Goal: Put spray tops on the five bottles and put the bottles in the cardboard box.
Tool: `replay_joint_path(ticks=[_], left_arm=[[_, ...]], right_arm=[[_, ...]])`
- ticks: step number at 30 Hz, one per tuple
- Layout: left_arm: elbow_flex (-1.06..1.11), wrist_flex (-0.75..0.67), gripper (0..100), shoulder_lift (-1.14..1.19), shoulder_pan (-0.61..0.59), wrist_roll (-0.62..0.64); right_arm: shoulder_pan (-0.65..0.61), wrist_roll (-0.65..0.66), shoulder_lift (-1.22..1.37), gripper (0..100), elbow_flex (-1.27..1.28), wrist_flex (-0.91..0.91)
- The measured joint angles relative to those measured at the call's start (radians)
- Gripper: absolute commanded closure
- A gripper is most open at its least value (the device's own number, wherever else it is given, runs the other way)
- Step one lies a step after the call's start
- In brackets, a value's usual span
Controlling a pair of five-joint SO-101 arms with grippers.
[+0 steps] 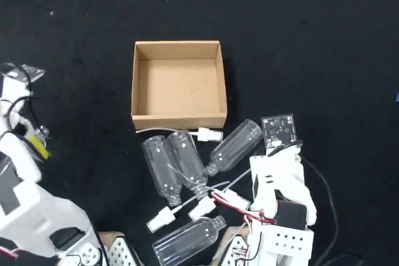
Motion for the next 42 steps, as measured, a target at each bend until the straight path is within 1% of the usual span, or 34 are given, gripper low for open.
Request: replay_joint_path(ticks=[3, 5, 9, 14, 18, 22, 24, 26, 29, 31, 34, 37, 40, 42], left_arm=[[0.043, 0.008, 93, -0.072, 0.052, 0.123], [0.117, -0.023, 93, -0.118, 0.091, 0.206], [0.301, -0.157, 93, -0.235, 0.133, 0.328], [0.509, -0.301, 93, -0.422, 0.221, 0.494], [0.577, -0.364, 93, -0.528, 0.287, 0.64], [0.585, -0.393, 93, -0.565, 0.319, 0.769], [0.585, -0.402, 93, -0.566, 0.33, 0.827], [0.585, -0.416, 93, -0.566, 0.333, 0.885], [0.585, -0.419, 93, -0.566, 0.336, 0.939], [0.585, -0.42, 93, -0.566, 0.341, 0.954], [0.585, -0.423, 93, -0.566, 0.342, 0.962], [0.585, -0.425, 93, -0.566, 0.341, 0.962], [0.585, -0.425, 93, -0.566, 0.341, 0.962], [0.585, -0.425, 93, -0.566, 0.341, 0.962]], right_arm=[[0.0, 0.006, 0.0, 91.0, -0.08, 0.048], [0.005, 0.055, 0.0, 91.0, -0.1, 0.048], [0.046, 0.13, 0.0, 91.0, -0.112, 0.029], [0.032, 0.152, 0.028, 91.0, -0.192, 0.029], [-0.037, 0.155, 0.204, 91.0, -0.351, 0.054], [-0.176, 0.167, 0.42, 91.0, -0.557, 0.195], [-0.261, 0.219, 0.519, 91.0, -0.62, 0.265], [-0.342, 0.279, 0.614, 91.0, -0.629, 0.313], [-0.451, 0.341, 0.715, 90.9, -0.629, 0.33], [-0.508, 0.354, 0.763, 90.8, -0.623, 0.33], [-0.557, 0.368, 0.815, 85.8, -0.58, 0.296], [-0.569, 0.423, 0.852, 80.9, -0.548, 0.273], [-0.557, 0.505, 0.865, 80.8, -0.546, 0.288], [-0.502, 0.563, 0.865, 80.8, -0.546, 0.322]])
